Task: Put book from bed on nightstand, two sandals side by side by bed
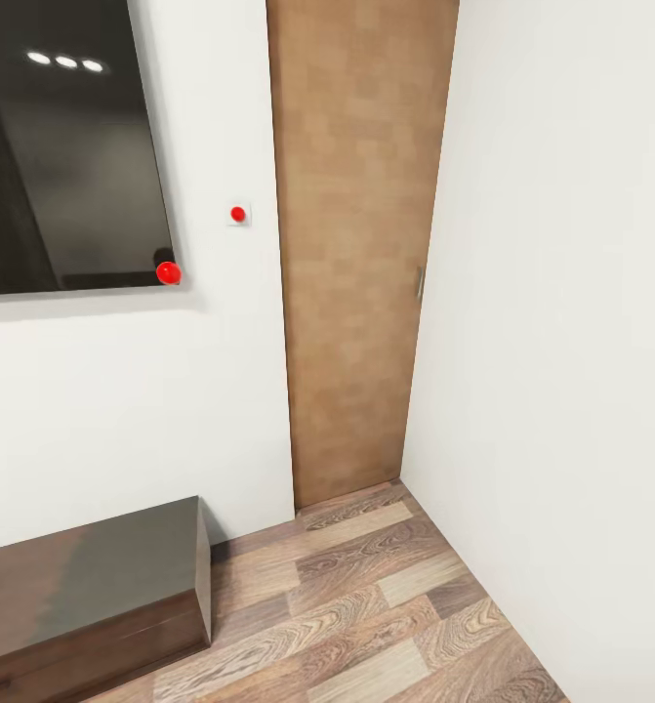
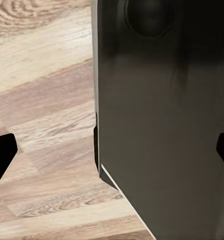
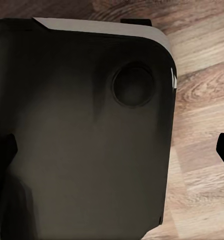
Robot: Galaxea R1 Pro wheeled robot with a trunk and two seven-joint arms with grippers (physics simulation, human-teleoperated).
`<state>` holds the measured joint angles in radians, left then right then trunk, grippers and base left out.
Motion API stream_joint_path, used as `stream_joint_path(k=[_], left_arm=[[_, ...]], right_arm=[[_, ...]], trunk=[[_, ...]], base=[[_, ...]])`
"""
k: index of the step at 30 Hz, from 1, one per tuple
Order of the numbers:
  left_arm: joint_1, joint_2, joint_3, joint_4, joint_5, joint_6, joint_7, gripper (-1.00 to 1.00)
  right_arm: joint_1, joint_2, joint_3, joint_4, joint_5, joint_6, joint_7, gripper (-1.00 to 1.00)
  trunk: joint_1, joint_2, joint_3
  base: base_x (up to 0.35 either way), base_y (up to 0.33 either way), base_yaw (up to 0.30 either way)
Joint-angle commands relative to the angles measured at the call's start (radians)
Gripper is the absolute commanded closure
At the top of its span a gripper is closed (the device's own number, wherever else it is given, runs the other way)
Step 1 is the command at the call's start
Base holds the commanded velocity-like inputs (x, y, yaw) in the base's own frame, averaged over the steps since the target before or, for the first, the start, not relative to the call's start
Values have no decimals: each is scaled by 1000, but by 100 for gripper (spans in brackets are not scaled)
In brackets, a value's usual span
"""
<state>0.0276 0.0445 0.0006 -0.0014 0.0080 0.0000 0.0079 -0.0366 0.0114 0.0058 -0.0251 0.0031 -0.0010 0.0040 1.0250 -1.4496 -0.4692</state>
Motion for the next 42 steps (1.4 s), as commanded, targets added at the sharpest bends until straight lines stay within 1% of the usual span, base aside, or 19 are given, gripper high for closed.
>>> stream_joint_path(k=[1, 8, 13, 14, 18, 19, 21, 24, 25, 26, 30, 31, 34, 35, 37, 38, 40, 41, 42], left_arm=[[0, 0, 0, 0, 1, 0, 1, -100], [-4, 4, 0, -5, 1, 1, 2, -100], [-57, 7, 1, -24, 1, 10, -4, -100], [-57, 7, 1, -24, 1, 10, -4, -100], [-141, 6, 4, -29, 8, 22, -7, -100], [-141, 6, 4, -29, 8, 22, -7, -100], [-189, 2, 12, -31, 22, 32, -8, -100], [-266, -5, 30, -32, 53, 54, -7, -100], [-315, -9, 38, -33, 71, 71, -7, -100], [-315, -9, 38, -33, 71, 71, -7, -100], [-411, -23, 48, -35, 100, 102, -6, -100], [-411, -23, 48, -35, 100, 102, -6, -100], [-471, -53, 50, -36, 127, 115, 4, -100], [-471, -53, 50, -36, 127, 115, 4, -100], [-505, -76, 51, -39, 141, 121, 15, -100], [-545, -111, 51, -60, 153, 133, 43, -100], [-562, -133, 51, -83, 157, 155, 71, -100], [-562, -133, 51, -83, 157, 155, 71, -100], [-568, -143, 50, -101, 158, 171, 87, -100]], right_arm=[[-1, 0, 0, 0, 0, 0, 1, -100], [-7, -2, -3, -5, -2, -12, 3, -100], [-46, -5, -4, -74, -4, -4, -3, -100], [-46, -5, -4, -74, -4, -4, -3, -100], [-103, -7, -2, -139, 0, 20, -5, -100], [-103, -7, -2, -139, 0, 20, -5, -100], [-147, -7, 1, -178, 4, 46, -5, -100], [-211, -8, 2, -234, 10, 111, -6, -100], [-246, -7, 3, -267, 14, 168, -6, -100], [-246, -7, 3, -267, 14, 168, -6, -100], [-304, -1, 4, -316, 28, 260, -6, -100], [-304, -1, 4, -316, 28, 260, -6, -100], [-331, 5, 8, -356, 45, 298, -6, -100], [-331, 5, 8, -356, 45, 298, -6, -100], [-342, 7, 10, -391, 57, 313, -6, -100], [-352, 9, 12, -461, 74, 340, -6, -100], [-356, 10, 13, -518, 82, 373, -6, -100], [-356, 10, 13, -518, 82, 373, -6, -100], [-357, 10, 15, -549, 85, 394, -6, -100]], trunk=[[0, 0, -1], [0, 0, 0], [0, 0, 2], [0, 0, 2], [0, 0, 2], [0, 0, 3], [0, 0, 3], [0, 0, 3], [0, 0, 3], [0, 0, 3], [0, 0, 3], [0, 0, 3], [0, 0, 3], [0, 0, 3], [0, 0, 3], [0, 0, 3], [0, 0, 3], [0, 0, 3], [0, 0, 3]], base=[[0, 0, 0], [0, 0, 40], [0, 0, 208], [0, 0, 237], [0, 0, 260], [0, 0, 270], [0, 0, 277], [0, 0, 284], [0, 0, 289], [0, 0, 289], [0, 0, 291], [0, 0, 292], [0, 0, 293], [0, 0, 293], [0, 0, 293], [0, 0, 294], [0, 0, 294], [0, 0, 294], [0, 0, 294]])
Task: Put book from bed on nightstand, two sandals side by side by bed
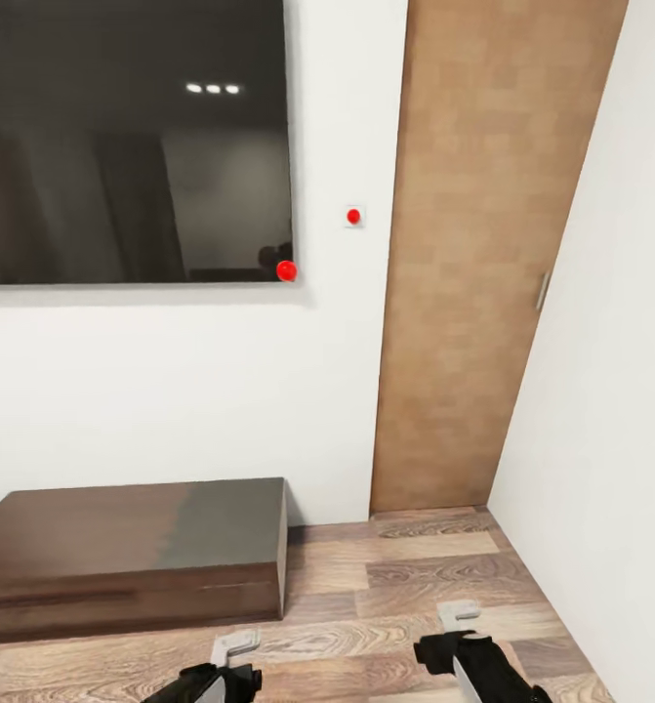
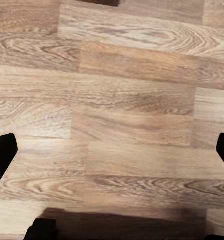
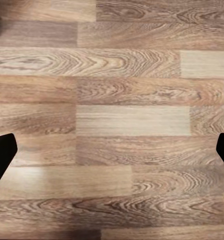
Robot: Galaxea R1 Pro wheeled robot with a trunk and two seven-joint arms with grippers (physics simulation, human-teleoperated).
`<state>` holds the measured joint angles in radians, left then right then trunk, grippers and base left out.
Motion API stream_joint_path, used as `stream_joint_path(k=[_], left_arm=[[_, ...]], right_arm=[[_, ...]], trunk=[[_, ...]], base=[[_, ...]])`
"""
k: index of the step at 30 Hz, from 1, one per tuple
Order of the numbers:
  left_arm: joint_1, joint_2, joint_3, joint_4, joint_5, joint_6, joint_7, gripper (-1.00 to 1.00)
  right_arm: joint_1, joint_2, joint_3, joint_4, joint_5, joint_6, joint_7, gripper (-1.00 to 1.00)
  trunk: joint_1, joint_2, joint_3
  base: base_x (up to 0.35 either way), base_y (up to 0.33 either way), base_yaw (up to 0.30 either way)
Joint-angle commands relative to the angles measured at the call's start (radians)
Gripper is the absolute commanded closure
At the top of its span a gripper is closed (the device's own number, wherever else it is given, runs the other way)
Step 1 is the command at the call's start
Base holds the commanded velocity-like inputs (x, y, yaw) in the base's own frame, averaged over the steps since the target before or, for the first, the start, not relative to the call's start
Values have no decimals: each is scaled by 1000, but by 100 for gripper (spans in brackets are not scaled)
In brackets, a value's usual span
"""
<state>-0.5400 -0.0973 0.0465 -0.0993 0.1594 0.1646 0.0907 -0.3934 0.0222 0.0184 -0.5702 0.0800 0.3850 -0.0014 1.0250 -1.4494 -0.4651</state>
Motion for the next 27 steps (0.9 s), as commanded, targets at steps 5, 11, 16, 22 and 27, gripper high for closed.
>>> stream_joint_path(k=[5, 11, 16, 22, 27], left_arm=[[7, -36, 0, -145, 10, 80, 66, -100], [281, -50, -6, -796, 25, 281, 130, -100], [353, -50, -7, -931, 84, 311, 134, -100], [387, -48, -7, -991, 164, 324, 139, -100], [397, -48, -7, -1007, 190, 327, 145, -100]], right_arm=[[1, 0, 9, -130, 14, 98, 1, -100], [9, -4, 106, -335, 16, 188, 4, -100], [17, -4, 122, -406, 16, 195, 5, -100], [39, -8, 131, -505, 16, 209, 5, -100], [53, -6, 138, -564, 16, 245, 5, -100]], trunk=[[0, -1, -1], [0, -1, -1], [0, -1, -1], [0, -1, -1], [0, -1, -1]], base=[[0, 0, 294], [0, 0, 295], [0, 0, 295], [0, 0, 295], [0, 0, 295]])
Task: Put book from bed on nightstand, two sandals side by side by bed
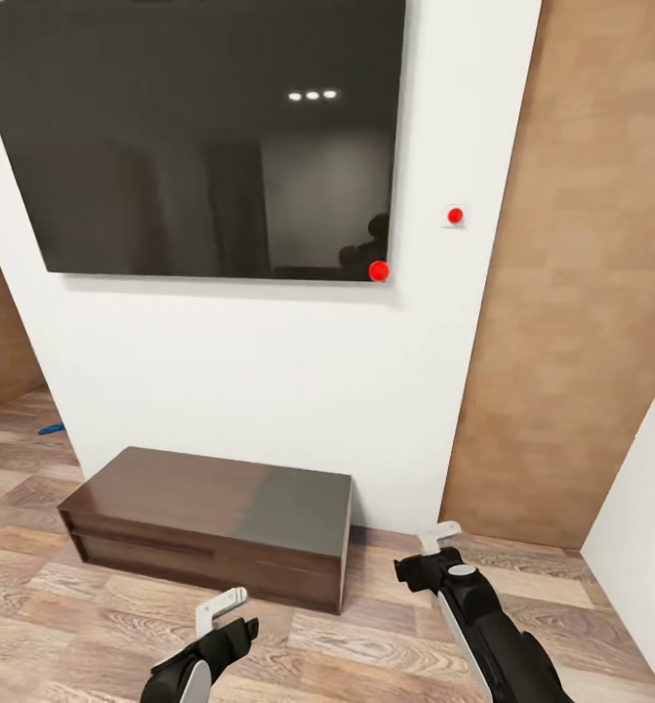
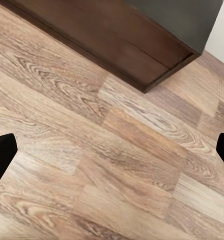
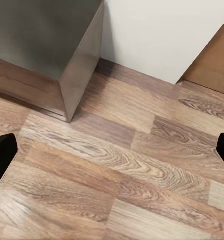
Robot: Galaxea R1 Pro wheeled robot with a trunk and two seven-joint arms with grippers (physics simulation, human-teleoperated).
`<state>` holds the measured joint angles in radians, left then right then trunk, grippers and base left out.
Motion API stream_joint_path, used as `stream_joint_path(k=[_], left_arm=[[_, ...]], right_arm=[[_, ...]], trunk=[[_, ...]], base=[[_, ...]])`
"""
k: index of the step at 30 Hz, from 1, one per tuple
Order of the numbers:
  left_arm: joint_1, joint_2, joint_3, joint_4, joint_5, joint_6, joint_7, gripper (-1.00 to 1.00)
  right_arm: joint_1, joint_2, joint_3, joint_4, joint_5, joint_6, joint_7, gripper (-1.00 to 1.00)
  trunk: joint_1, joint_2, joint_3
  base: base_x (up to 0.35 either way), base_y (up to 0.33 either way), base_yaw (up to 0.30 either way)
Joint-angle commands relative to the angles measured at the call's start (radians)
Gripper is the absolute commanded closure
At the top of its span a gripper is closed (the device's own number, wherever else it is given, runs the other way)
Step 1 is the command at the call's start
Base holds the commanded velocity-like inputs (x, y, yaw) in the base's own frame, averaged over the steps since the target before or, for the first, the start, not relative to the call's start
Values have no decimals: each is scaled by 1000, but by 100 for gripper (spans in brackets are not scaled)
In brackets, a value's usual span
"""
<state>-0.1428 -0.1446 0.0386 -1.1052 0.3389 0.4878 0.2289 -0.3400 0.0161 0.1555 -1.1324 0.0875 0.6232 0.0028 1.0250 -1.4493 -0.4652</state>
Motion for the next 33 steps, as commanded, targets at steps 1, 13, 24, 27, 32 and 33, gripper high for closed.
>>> stream_joint_path(k=[1, 13, 24, 27, 32, 33], left_arm=[[1, -1, 1, -4, 14, 4, 8, -100], [7, -3, 1, -14, 28, 1, 11, -100], [15, -3, 3, -14, 29, -49, 13, -100], [16, -3, 3, -14, 29, -50, 13, -100], [18, -1, 6, -14, 44, -52, 12, -100], [18, -1, 6, -14, 50, -53, 12, -100]], right_arm=[[1, 1, 6, -11, 9, 18, 0, -100], [7, 12, 182, -156, -1, 121, 0, -100], [10, 54, 220, -266, -2, 234, 0, -100], [10, 54, 219, -271, -2, 235, 0, -100], [10, 53, 218, -297, -3, 241, 0, -100], [10, 53, 218, -301, -3, 242, 0, -100]], trunk=[[0, -1, -1], [0, -1, -1], [0, -1, -1], [0, -1, -1], [0, -1, -1], [0, -1, -1]], base=[[0, 0, 295], [0, 0, 295], [0, 0, 295], [0, 0, 295], [0, 0, 295], [0, 0, 295]])
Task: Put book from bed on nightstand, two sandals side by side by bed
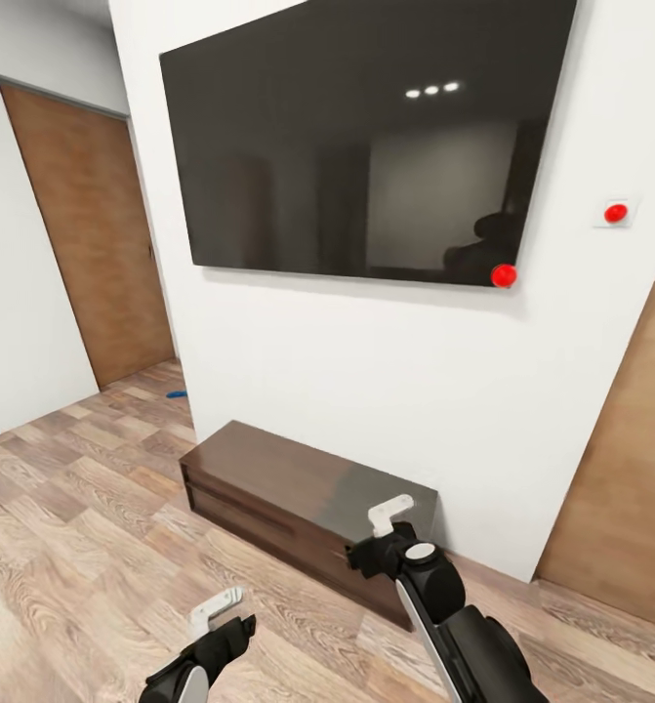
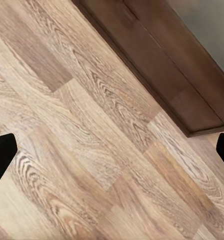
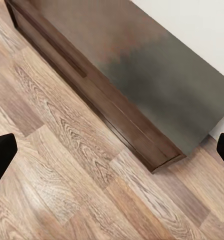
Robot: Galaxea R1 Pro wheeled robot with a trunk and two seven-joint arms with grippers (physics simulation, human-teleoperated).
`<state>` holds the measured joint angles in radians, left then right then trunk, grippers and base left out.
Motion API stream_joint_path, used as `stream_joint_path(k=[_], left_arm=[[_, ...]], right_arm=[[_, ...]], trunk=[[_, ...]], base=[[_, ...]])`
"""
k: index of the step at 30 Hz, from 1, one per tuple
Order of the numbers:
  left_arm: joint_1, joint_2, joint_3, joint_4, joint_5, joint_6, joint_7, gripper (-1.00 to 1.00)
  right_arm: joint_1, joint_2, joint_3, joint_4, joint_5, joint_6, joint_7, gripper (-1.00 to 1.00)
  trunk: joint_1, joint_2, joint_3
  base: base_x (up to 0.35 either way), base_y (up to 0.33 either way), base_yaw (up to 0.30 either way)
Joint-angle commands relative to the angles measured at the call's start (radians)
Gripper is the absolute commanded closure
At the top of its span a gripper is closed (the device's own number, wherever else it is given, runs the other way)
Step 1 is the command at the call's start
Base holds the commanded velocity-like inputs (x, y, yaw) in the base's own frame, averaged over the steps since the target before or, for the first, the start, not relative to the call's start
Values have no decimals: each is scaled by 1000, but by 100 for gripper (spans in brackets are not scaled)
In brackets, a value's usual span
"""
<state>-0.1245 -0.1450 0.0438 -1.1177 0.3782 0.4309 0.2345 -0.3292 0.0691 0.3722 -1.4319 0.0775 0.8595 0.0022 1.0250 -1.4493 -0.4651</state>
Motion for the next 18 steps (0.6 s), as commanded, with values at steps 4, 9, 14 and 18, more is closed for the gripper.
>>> stream_joint_path(k=[4, 9, 14, 18], left_arm=[[0, 0, 2, -2, 22, 4, 6, -100], [0, 0, 2, -2, 29, 3, 6, -100], [0, 1, 2, -2, 32, 3, 6, -100], [0, 1, 2, -2, 33, 3, 6, -100]], right_arm=[[-1, -1, 0, -9, 8, 7, 1, -100], [-1, 0, 1, -13, 7, 8, 1, -100], [-1, 0, 2, -15, 7, 11, 1, -100], [-1, 0, 3, -16, 7, 31, 1, -100]], trunk=[[0, -1, -1], [0, -1, -1], [0, -1, -1], [0, -1, -1]], base=[[0, 0, 295], [0, 0, 295], [0, 0, 295], [0, 0, 295]])
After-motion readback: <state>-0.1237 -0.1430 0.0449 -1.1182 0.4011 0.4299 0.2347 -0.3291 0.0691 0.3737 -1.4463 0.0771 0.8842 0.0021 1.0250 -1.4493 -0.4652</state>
